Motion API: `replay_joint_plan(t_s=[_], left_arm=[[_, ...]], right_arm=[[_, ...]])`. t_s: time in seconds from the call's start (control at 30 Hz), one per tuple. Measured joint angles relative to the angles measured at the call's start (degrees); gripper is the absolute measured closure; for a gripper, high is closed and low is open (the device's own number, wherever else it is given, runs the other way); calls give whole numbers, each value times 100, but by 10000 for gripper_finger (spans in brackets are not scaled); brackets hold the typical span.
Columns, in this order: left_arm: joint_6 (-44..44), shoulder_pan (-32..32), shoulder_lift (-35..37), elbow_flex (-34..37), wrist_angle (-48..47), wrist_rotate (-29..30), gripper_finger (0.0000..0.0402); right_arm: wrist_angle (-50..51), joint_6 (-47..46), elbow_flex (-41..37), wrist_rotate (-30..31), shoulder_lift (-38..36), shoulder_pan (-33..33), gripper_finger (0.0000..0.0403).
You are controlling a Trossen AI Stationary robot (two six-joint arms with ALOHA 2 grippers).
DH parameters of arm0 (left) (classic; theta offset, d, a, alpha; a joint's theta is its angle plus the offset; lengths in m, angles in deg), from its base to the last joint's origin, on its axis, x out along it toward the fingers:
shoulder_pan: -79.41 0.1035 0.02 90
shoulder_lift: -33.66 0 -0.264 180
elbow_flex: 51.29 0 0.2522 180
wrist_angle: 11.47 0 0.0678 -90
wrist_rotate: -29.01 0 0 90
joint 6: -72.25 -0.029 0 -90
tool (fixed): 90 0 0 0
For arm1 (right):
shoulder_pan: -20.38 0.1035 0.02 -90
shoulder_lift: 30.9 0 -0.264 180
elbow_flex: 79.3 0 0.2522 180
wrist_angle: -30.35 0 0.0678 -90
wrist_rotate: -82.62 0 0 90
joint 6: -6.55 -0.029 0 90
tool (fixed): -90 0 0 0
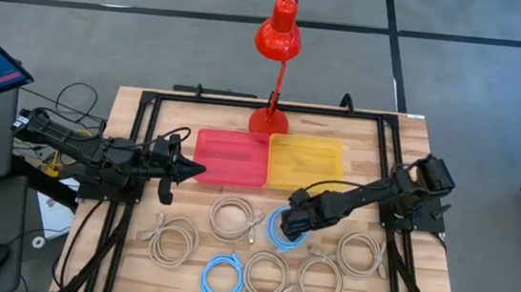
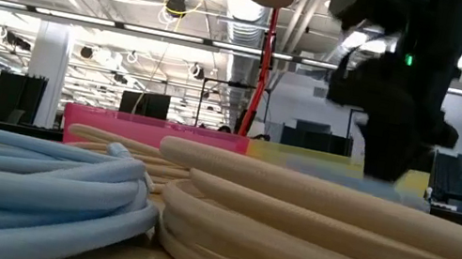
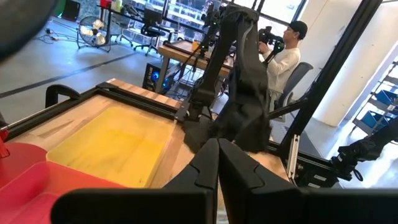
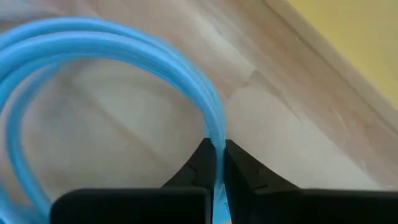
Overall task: Sort HDMI cables
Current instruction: Put the blue HDMI cable into the yellow bin
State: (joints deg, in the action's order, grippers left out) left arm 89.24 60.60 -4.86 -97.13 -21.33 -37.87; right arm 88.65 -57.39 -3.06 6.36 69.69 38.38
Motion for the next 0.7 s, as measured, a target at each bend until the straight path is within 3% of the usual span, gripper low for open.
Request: replay_joint_plan(t_s=[0.23,0.7], left_arm=[[-1,0,1,0,0,0,392],[0,0,1,0,4,0,392]], right_arm=[[250,131,411,399,-831,2,400],[2328,720,1752,1961,-1765,-660,402]])
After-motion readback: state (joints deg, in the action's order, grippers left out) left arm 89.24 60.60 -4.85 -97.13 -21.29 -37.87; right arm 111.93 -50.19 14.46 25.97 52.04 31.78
